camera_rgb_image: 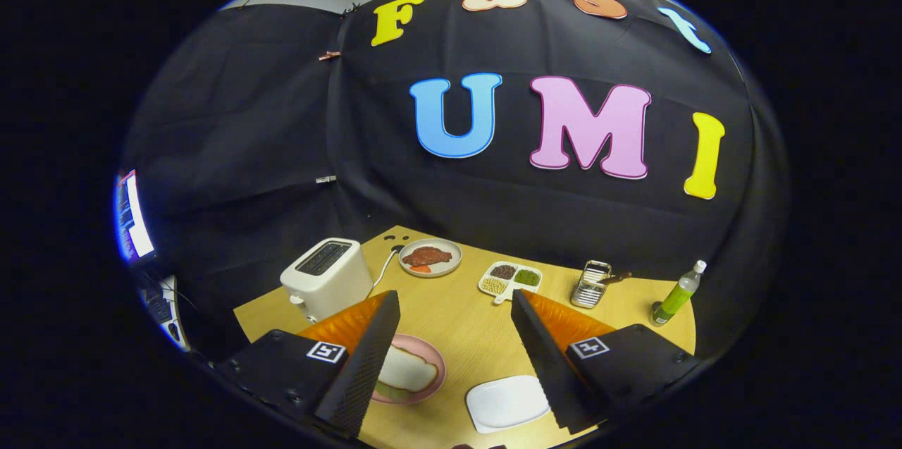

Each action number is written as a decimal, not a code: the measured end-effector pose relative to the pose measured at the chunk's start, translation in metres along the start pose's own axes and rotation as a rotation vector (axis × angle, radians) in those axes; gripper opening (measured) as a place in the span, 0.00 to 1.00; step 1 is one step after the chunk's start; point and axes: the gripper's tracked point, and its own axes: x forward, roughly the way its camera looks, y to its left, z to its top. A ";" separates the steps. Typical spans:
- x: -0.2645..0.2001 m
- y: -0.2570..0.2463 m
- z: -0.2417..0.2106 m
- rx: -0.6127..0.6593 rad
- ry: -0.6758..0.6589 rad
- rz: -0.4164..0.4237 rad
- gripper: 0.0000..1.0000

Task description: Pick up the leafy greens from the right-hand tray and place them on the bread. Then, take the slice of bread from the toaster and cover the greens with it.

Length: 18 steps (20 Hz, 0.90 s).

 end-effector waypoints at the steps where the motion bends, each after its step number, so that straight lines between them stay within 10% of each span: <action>1: -0.003 -0.002 0.005 -0.005 -0.012 -0.003 0.99; 18: -0.021 -0.018 0.005 -0.011 -0.025 -0.054 0.98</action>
